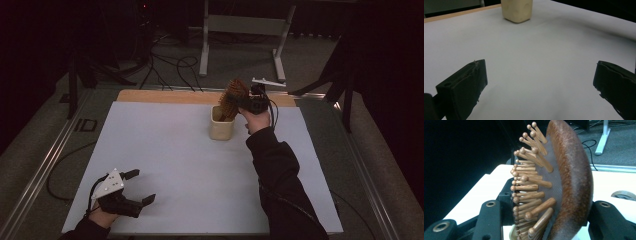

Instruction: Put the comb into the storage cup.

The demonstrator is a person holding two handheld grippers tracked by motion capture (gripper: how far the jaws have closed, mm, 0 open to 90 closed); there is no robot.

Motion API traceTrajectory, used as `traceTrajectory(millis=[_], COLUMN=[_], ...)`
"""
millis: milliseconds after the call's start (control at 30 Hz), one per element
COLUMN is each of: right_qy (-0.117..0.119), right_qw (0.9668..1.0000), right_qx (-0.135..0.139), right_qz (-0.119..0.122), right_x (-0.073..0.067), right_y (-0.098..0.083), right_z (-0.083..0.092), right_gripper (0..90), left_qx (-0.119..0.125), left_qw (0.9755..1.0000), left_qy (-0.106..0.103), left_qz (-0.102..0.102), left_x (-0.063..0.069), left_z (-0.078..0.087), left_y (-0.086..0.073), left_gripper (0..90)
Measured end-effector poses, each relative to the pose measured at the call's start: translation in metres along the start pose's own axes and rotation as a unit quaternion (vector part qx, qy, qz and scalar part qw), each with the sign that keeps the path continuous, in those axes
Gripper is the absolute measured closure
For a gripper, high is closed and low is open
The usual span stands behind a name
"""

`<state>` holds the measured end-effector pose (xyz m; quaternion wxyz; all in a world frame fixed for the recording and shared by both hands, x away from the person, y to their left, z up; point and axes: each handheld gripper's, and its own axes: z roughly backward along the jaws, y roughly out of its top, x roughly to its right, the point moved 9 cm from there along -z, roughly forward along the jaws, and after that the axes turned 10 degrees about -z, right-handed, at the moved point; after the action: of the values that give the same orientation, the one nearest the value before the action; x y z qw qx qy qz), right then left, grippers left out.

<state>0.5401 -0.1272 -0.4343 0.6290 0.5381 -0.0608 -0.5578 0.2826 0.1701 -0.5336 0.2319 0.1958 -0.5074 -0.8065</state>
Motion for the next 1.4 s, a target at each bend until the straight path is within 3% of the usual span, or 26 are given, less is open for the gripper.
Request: traceTrajectory(millis=[333,500,600,733,833,967,1400], right_qy=[0.003,-0.001,0.000,0.020,0.014,0.014,0.006], right_qw=[0.9999,0.9999,0.9998,0.9995,0.9990,0.9982,0.9973], right_qx=[-0.003,-0.008,-0.009,-0.004,-0.009,-0.014,-0.019], right_qz=[-0.011,0.007,0.016,0.025,0.041,0.056,0.070], right_x=[0.012,0.011,0.011,0.009,0.008,0.009,0.017], right_y=[-0.001,-0.001,-0.002,-0.001,-0.001,-0.003,-0.009], right_z=[0.002,0.001,0.000,0.004,0.006,0.010,0.023], right_gripper=[46.1,43.3,30.9,18.9,12.8,10.2,10.0], left_qx=[0.000,0.000,0.001,0.002,0.001,0.002,0.002], left_qw=[1.0000,1.0000,1.0000,1.0000,1.0000,1.0000,1.0000], left_qy=[-0.003,-0.006,-0.005,-0.005,-0.006,-0.005,-0.004], left_qz=[0.000,-0.002,-0.002,0.000,-0.002,-0.001,-0.001], left_x=[0.001,0.002,0.001,0.001,0.002,0.001,0.001], left_z=[0.000,-0.001,0.000,0.000,0.000,0.000,0.000], left_y=[0.000,0.000,0.000,0.000,0.000,0.000,0.001], left_gripper=[0.0,0.0,0.0,0.0,0.0,0.0,0.0])
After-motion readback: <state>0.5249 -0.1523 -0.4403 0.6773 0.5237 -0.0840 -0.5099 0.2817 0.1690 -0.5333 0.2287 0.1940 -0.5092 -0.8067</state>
